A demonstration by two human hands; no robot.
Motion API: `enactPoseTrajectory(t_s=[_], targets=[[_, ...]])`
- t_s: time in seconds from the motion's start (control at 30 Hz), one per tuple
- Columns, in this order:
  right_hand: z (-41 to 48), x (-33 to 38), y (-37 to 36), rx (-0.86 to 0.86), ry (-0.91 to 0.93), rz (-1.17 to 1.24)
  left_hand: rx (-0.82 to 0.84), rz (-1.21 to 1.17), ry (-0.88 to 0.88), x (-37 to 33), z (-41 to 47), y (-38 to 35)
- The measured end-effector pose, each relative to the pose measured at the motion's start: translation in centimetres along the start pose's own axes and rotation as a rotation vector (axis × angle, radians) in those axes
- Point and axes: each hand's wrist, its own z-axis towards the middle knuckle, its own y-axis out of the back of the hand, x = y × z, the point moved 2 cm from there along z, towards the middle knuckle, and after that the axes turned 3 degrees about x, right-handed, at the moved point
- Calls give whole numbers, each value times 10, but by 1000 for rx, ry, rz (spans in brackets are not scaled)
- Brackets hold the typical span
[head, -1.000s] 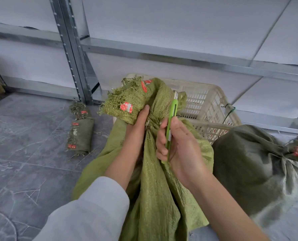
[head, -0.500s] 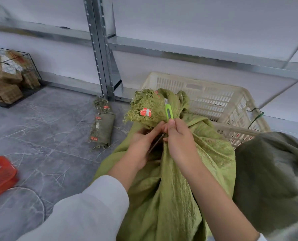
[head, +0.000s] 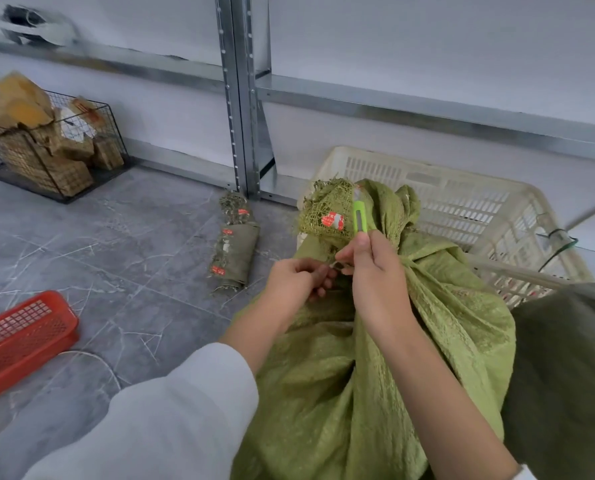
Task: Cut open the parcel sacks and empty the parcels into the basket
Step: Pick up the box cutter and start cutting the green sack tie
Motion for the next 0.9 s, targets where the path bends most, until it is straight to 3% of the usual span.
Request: enactPoseTrajectory(t_s=[0.13, 0.27, 0.4, 0.53, 0.73, 0.9], targets=[[2, 8, -16, 249, 40, -73, -167, 2, -4, -6, 2, 37], [5, 13, -49, 348, 74, -79, -361, -162, -30, -16, 8, 75], [16, 25, -92, 381, 112, -5, -386, -184, -4, -15, 7, 99], [31, 31, -140, 408, 18, -3, -305, -195, 43, -14, 3, 125], [27, 27, -218, 413, -177, 246, -220, -168, -13, -10, -14, 192], [-20, -16, -294, 600, -291, 120, -338, -3, 32, 57, -24, 247]])
